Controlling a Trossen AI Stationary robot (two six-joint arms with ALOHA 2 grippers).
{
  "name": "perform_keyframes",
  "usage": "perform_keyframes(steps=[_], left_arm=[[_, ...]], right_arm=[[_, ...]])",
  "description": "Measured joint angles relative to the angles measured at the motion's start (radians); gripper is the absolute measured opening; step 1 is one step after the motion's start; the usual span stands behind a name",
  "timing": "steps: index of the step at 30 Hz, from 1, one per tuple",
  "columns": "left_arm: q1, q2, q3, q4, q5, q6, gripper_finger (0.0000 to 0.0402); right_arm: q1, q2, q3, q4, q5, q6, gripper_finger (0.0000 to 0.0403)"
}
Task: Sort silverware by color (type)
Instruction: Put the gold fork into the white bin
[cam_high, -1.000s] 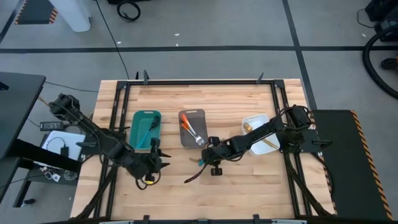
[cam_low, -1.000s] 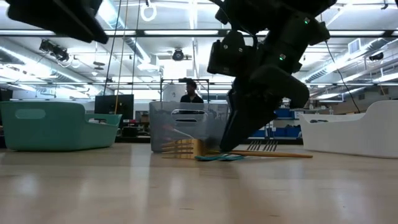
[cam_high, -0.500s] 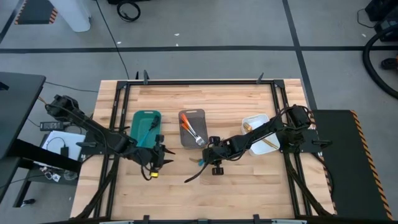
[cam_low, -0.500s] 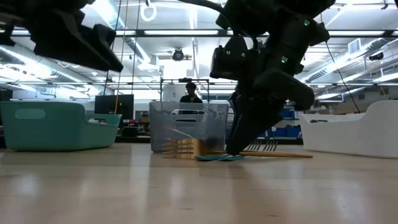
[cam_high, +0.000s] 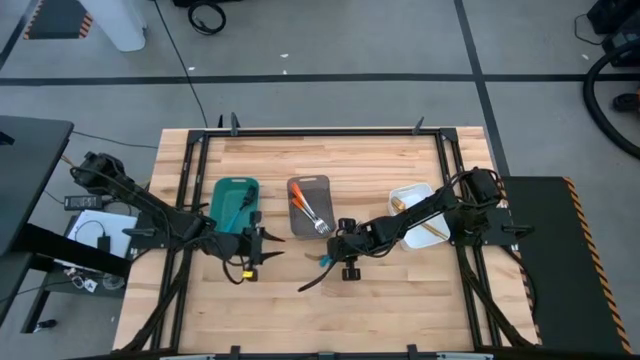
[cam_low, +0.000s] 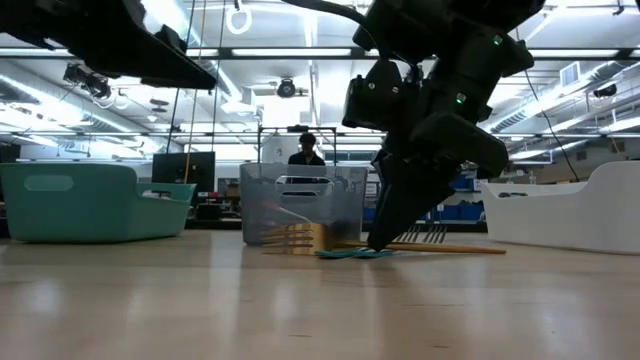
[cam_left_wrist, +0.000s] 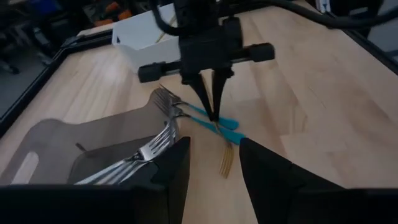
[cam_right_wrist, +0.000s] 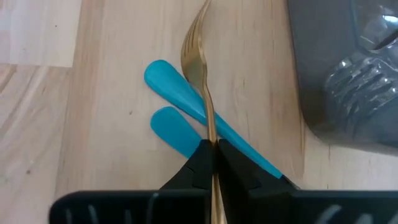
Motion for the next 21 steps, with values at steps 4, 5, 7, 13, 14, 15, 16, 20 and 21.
perform_keyframes(steps=[4, 5, 7, 13, 14, 15, 16, 20, 21], left_arm=[[0.009, 0.000, 0.000, 0.001, 0.001, -0.080, 0.0149], [0.010, 0.000, 0.000, 0.000, 0.001, -0.087, 0.0149], [0.011, 0.000, 0.000, 0.002, 0.001, -0.094, 0.0149], [0.011, 0.000, 0.000, 0.011, 0.001, -0.128, 0.0149], [0.011, 0.000, 0.000, 0.012, 0.001, -0.128, 0.0149], [0.011, 0.000, 0.000, 0.011, 0.001, -0.129, 0.0149], [0.011, 0.000, 0.000, 0.012, 0.001, -0.128, 0.0149], [0.011, 0.000, 0.000, 0.012, 0.001, -0.130, 0.0149], [0.011, 0.001, 0.000, 0.013, 0.001, -0.136, 0.0149]], right_arm=[[-0.002, -0.004, -0.001, -0.006, -0.003, -0.001, 0.0014], [-0.003, -0.005, -0.002, -0.011, -0.004, 0.001, 0.0014], [-0.003, -0.006, 0.005, -0.023, -0.005, 0.006, 0.0014], [-0.003, -0.006, 0.046, -0.105, -0.007, 0.010, 0.0012], [-0.003, -0.006, 0.052, -0.118, -0.009, 0.010, 0.0012], [-0.003, -0.006, 0.056, -0.125, -0.008, 0.010, 0.0012], [-0.003, -0.006, 0.058, -0.132, -0.007, 0.010, 0.0012], [-0.003, -0.012, 0.062, -0.163, 0.015, 0.025, 0.0012], [-0.003, -0.016, 0.062, -0.171, 0.016, 0.032, 0.0012]])
